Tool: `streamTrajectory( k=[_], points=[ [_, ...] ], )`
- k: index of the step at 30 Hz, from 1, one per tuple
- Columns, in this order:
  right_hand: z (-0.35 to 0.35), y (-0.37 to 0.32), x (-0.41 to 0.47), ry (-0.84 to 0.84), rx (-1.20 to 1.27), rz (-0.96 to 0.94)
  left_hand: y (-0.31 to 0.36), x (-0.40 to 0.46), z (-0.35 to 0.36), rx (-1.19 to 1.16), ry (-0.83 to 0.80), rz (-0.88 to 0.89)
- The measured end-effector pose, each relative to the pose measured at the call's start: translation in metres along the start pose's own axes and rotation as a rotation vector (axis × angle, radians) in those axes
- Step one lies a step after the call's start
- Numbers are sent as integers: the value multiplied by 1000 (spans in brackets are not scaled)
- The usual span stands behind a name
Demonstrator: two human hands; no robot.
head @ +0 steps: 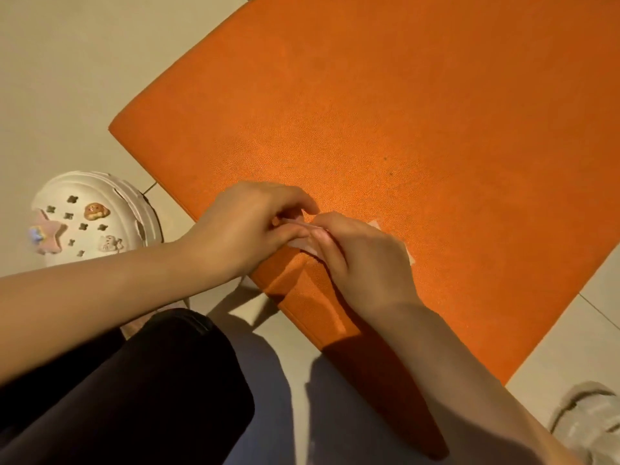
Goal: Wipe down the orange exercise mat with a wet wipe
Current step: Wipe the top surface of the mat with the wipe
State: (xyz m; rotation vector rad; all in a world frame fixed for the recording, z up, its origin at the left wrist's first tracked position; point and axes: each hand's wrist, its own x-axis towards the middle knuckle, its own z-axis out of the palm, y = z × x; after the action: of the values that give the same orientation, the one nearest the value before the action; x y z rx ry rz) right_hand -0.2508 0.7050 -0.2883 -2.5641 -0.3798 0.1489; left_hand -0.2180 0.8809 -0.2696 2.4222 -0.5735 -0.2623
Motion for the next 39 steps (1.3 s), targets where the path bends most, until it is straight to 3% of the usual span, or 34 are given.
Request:
streamTrajectory(
  k=[4,6,11,13,21,24,30,35,39],
  points=[
    [-17,34,-7,-253,198,60,-7,-1,-5,-79,61,-48],
    [-36,54,-5,-261,224,93,-2,8,-8,-129,61,-41],
    [-109,72,4,179,-170,109,29,66,-35,-257,151,71],
    [-116,66,5,234,-225,102,33,82,-44,-200,155,155],
    [7,24,-28,-89,-324,-148,-27,15,-6,163,-196,148],
    [30,18,-39,-78,-264,-173,-40,-7,1,213,-260,163],
    [39,34,-18,-258,-193,-378,-38,-11,3,195,-244,149],
    [43,42,-13,-202,-202,-211,-39,-11,5,28,-188,-75],
    [43,37,-11,-130,-193,-143,-39,-9,10,-39,-162,-115]
  ],
)
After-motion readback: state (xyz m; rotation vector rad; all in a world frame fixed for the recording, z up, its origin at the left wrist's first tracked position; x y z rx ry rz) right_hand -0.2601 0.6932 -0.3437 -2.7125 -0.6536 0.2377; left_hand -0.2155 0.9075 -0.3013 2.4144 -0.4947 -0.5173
